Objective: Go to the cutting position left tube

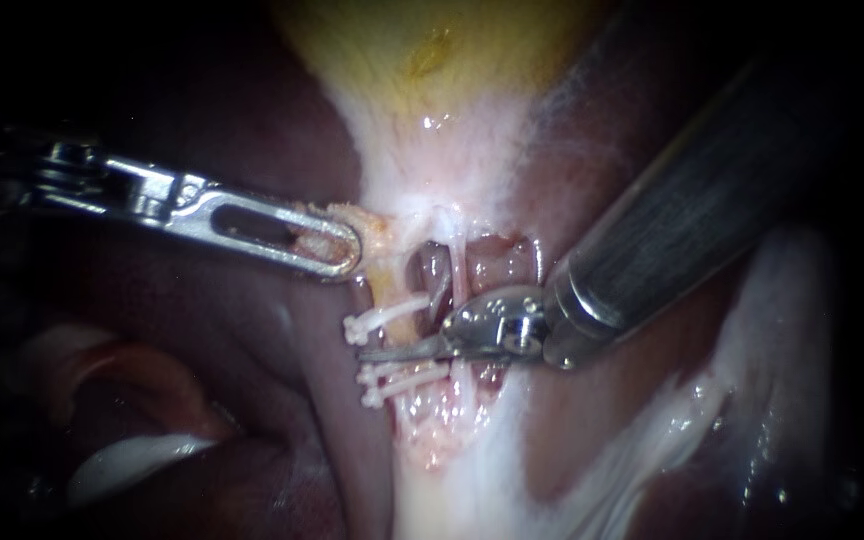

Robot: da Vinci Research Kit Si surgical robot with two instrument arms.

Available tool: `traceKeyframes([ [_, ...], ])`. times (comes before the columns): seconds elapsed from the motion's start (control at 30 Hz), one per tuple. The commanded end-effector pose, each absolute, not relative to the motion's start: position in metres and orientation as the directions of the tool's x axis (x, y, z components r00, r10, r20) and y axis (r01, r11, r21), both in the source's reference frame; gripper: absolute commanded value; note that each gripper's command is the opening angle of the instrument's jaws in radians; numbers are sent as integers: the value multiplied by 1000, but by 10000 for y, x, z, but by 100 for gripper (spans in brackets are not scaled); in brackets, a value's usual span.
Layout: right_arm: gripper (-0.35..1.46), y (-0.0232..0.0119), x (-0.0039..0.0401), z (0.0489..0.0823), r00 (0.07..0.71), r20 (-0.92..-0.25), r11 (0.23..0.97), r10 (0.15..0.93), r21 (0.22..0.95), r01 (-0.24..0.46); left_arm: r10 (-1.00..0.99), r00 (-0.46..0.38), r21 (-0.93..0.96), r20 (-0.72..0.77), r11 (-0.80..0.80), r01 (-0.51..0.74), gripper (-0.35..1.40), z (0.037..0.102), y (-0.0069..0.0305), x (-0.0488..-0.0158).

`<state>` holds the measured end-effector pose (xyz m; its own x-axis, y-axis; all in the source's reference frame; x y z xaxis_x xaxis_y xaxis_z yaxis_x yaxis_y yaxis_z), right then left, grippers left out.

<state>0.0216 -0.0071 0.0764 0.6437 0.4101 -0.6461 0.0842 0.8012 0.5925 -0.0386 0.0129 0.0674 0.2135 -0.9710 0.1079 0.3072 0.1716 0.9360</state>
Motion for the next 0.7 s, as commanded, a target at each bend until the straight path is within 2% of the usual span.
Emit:
traceKeyframes([
  [0.03, -35, -71, 216, 764, 643, -646, 801, 410, 592, 84, -971, 214, 936, 108, 172, 307, -20, 674, 129, -386],
  [0.5, -35, -72, 213, 761, 618, -664, 807, 420, 584, 80, -971, 214, 936, 108, 172, 307, -20, 674, 129, -386],
  [0.7, 5, -73, 208, 759, 618, -665, 808, 419, 584, 80, -971, 214, 936, 108, 172, 306, -20, 674, 128, -385],
])
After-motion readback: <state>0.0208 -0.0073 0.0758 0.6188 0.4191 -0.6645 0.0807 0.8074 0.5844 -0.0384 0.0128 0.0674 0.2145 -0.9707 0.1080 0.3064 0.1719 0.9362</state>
